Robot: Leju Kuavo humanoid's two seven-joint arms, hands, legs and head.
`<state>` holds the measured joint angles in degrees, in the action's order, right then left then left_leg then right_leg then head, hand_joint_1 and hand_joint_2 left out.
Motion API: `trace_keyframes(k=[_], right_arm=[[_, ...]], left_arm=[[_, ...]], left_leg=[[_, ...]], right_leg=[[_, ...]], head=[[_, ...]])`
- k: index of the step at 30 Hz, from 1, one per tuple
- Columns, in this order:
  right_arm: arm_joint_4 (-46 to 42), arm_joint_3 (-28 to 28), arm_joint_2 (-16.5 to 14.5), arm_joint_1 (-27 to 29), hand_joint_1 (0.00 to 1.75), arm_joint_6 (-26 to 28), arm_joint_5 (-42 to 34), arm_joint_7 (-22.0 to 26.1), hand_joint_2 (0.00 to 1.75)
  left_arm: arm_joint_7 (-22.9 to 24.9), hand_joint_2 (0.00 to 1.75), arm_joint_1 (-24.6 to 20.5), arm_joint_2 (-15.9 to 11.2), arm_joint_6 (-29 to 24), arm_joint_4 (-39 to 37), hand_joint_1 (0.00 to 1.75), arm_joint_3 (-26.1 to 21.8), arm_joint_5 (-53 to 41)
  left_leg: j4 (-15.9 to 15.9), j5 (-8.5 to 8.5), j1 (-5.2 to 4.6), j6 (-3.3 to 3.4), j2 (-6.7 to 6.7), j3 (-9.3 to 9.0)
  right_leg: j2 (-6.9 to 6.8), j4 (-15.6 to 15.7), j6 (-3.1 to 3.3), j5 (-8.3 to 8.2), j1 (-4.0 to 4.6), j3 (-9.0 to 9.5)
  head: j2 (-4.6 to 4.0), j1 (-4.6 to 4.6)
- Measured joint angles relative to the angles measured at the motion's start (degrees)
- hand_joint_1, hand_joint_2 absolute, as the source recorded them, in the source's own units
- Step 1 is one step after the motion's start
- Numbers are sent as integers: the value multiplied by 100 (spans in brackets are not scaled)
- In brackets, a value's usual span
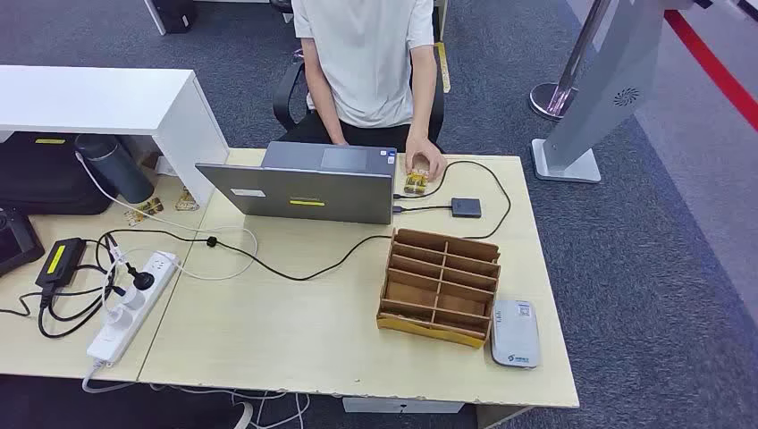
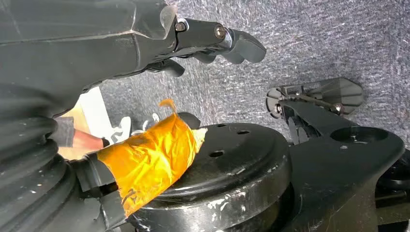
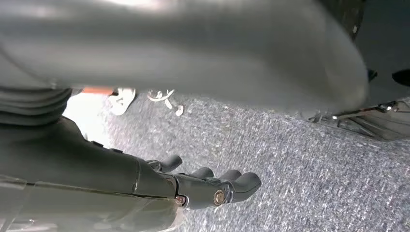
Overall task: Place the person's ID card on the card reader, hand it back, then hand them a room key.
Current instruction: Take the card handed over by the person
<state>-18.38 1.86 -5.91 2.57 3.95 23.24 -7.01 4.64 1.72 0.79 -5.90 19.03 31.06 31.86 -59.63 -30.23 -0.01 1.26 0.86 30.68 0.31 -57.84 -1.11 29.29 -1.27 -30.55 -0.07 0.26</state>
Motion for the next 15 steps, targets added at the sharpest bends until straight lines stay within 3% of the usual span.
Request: trace_keyframes(k=[10, 11, 14, 15], right_arm=[[204, 111, -209, -224, 0, 443, 822, -254, 175], [228, 128, -229, -255, 0, 512, 915, -279, 175], [291, 170, -280, -343, 0, 764, 1168, -324, 175], [307, 187, -292, -369, 0, 863, 1241, -330, 175]], left_arm=[[161, 175, -288, -2, -199, -246, 0, 1221, 1094], [183, 131, -322, -2, -206, -278, 0, 1367, 1233], [235, 131, -406, -2, -216, -373, 0, 1764, 1627], [246, 175, -427, -3, -216, -398, 0, 1870, 1752]], left_leg=[[0, 0, -1, 0, 2, -1], [0, 0, -1, 0, 2, -1], [0, 0, -1, 0, 2, -2], [0, 0, -1, 0, 2, -2]], right_leg=[[0, 0, 0, 0, -1, 1], [0, 0, 0, 0, -1, 1], [0, 0, 0, 0, -1, 1], [0, 0, 0, 0, -1, 1]], head=[[0, 0], [0, -1], [0, -1], [0, -1]])
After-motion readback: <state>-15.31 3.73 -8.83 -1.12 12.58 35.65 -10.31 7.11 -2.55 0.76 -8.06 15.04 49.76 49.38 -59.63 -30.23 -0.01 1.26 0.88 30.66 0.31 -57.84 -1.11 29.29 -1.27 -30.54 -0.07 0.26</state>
